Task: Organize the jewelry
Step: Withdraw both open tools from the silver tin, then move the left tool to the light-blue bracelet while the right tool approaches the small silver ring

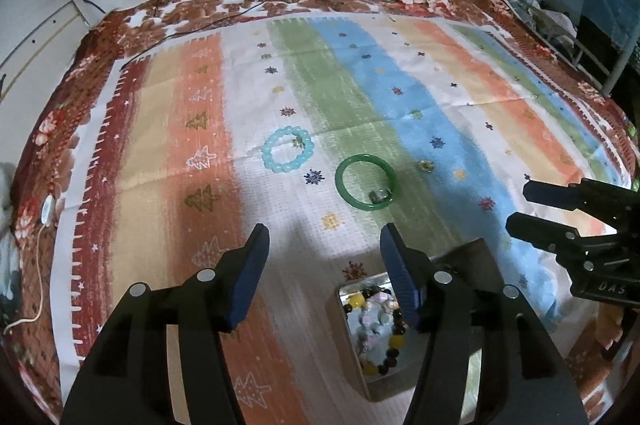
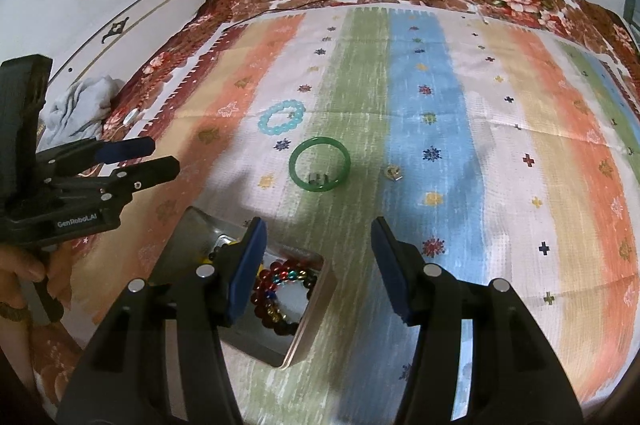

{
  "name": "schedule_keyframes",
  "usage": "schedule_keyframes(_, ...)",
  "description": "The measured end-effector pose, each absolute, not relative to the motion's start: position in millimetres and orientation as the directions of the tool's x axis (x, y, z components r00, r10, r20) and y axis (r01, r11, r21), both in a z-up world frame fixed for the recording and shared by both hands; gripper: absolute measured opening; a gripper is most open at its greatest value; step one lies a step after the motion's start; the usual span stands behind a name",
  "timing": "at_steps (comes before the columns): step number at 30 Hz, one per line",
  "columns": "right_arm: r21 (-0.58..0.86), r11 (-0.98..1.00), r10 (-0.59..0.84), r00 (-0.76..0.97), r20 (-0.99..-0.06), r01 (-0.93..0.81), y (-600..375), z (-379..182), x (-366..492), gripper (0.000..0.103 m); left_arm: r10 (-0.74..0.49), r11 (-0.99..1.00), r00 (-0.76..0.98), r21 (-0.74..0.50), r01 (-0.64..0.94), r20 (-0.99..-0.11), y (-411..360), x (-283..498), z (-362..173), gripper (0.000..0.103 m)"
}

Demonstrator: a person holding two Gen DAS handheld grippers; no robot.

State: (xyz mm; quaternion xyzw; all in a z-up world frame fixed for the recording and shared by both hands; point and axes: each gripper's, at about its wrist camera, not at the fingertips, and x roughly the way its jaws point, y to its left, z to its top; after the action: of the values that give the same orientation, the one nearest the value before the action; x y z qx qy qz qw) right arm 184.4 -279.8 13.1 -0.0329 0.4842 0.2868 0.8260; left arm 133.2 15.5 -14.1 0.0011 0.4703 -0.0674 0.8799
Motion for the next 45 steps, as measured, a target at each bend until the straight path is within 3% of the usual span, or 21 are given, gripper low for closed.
schedule_keyframes(14,0.214,0.882,0.386,0.383,-0.839,-0.421,-290,-4,223,0.055,-0.051,0.998,0.541,-0.026,0.054,-0.839,35,159,-26,0.061)
schedule_keyframes(45,0.216,0.894,0.344,0.295,-0.891,-0.393,-272,-42,282,0.065,-0.058,0.998,0.512,-0.051,0.027,-0.857,38,213,-46,0.07)
